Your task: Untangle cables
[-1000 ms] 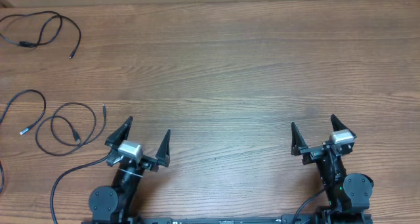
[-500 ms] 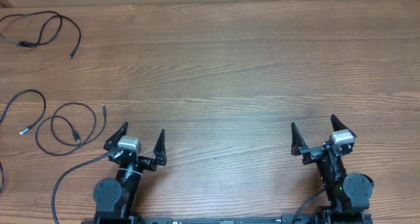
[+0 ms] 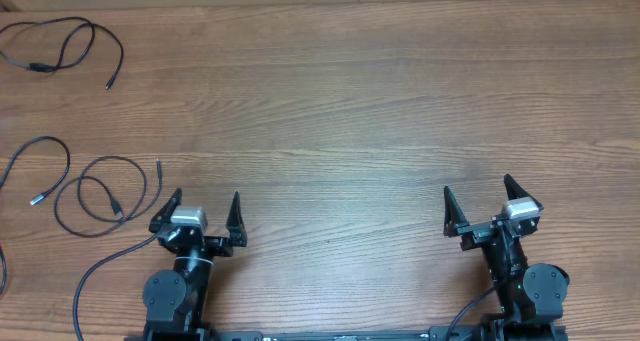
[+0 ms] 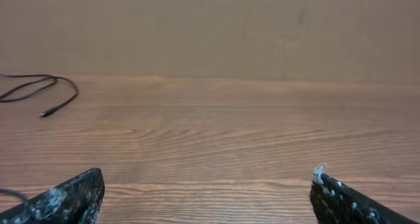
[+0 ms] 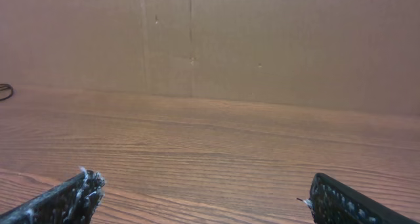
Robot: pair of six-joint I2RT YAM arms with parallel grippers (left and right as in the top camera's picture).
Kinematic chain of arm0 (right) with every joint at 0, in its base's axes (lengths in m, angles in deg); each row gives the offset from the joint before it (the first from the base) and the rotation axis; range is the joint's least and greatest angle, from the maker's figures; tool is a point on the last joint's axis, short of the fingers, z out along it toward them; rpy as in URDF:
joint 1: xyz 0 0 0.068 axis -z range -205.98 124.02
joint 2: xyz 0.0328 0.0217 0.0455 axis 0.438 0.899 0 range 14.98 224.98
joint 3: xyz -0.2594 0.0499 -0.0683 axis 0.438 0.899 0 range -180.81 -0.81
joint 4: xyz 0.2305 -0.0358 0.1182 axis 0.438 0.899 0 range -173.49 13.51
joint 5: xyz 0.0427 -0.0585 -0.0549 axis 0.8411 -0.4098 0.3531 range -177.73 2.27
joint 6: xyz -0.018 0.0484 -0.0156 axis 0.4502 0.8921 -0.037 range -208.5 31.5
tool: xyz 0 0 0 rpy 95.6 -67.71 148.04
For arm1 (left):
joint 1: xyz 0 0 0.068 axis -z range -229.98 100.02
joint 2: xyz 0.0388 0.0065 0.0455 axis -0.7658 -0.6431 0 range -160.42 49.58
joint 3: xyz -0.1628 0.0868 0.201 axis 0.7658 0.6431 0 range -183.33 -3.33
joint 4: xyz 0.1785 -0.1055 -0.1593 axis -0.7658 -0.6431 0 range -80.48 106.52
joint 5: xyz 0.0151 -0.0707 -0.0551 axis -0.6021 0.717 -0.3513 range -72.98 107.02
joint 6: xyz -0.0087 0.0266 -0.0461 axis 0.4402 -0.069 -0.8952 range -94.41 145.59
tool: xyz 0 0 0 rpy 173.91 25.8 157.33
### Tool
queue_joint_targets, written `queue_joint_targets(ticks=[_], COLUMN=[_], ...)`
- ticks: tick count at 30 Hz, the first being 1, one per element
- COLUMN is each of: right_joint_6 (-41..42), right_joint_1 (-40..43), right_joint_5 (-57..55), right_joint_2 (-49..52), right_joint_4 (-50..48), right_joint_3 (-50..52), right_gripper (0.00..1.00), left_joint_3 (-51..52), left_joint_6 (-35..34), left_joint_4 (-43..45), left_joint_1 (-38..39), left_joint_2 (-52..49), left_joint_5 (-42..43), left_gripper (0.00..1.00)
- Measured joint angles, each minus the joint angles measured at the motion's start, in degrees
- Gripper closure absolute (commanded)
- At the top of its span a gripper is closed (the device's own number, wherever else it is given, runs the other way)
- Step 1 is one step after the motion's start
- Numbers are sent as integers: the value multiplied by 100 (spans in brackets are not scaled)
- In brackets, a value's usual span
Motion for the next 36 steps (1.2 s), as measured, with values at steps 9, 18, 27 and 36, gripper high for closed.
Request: queue_joint_targets(ticks=[9, 18, 27, 36], right_joint_6=[-4, -2, 0, -2], right_joint_1=[0, 0, 0, 0], right_joint_5=[0, 0, 0, 2], right_joint_2=[0, 0, 0, 0], right_joint_4=[0, 0, -2, -2], right_joint_3=[0, 0, 0, 0], right_gripper=[0, 0, 0, 0], left_joint_3=[0, 0, 0, 0], left_joint_6=[7, 50, 50, 50], left_joint_4=[-15, -15, -15, -15], left_joint_1=[-105, -105, -105, -105], left_joint_2=[0, 0, 0, 0], left_joint_5=[-304, -297, -258, -258], left_gripper=[0, 1, 1, 0])
